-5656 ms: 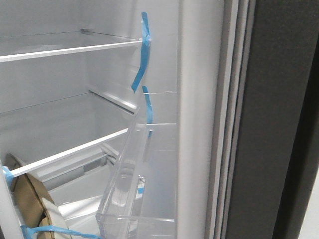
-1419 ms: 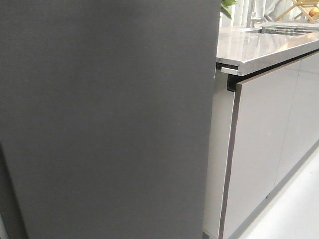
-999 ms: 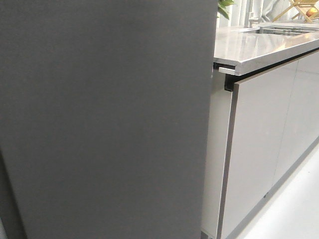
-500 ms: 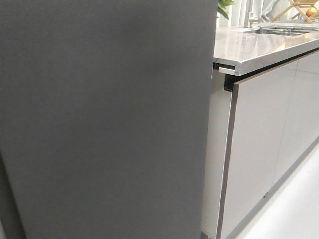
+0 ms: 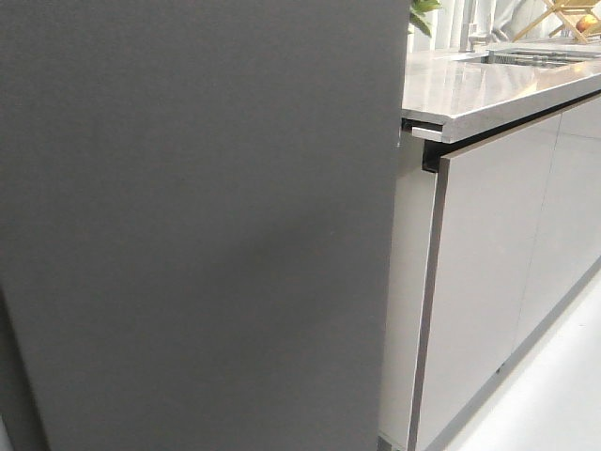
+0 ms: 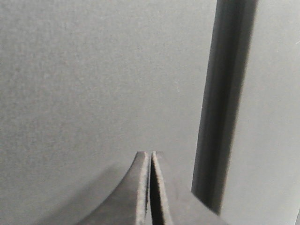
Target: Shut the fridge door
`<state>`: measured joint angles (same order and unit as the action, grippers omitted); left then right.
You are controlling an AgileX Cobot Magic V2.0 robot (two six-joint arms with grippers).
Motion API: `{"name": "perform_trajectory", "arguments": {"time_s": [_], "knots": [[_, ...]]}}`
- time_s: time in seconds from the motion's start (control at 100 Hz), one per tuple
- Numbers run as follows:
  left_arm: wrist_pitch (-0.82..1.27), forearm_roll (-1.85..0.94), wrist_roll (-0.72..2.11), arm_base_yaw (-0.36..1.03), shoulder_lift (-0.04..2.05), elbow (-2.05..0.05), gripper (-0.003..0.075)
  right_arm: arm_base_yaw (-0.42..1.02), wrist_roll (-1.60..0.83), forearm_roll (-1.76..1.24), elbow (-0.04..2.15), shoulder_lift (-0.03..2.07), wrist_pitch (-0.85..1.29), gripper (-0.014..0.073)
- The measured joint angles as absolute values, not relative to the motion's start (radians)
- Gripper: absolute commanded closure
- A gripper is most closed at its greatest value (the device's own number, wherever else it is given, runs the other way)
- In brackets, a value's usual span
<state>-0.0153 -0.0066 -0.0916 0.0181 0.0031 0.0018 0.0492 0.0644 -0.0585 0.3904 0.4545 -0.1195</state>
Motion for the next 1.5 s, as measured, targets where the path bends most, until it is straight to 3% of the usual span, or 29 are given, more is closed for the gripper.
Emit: {"name": "perform_trajectory", "arguments": {"time_s": [0.55, 1.499], "knots": [[-0.015, -0.007, -0.092, 0.018, 0.003, 0.002, 0.0741, -0.044, 0.064, -0.03, -0.01, 0.087, -0.117, 0.067], [-0.015, -0.007, -0.092, 0.018, 0.003, 0.002, 0.0741, -0.044, 0.064, 0.036, -0.012, -0.008, -0.056, 0.067]]}}
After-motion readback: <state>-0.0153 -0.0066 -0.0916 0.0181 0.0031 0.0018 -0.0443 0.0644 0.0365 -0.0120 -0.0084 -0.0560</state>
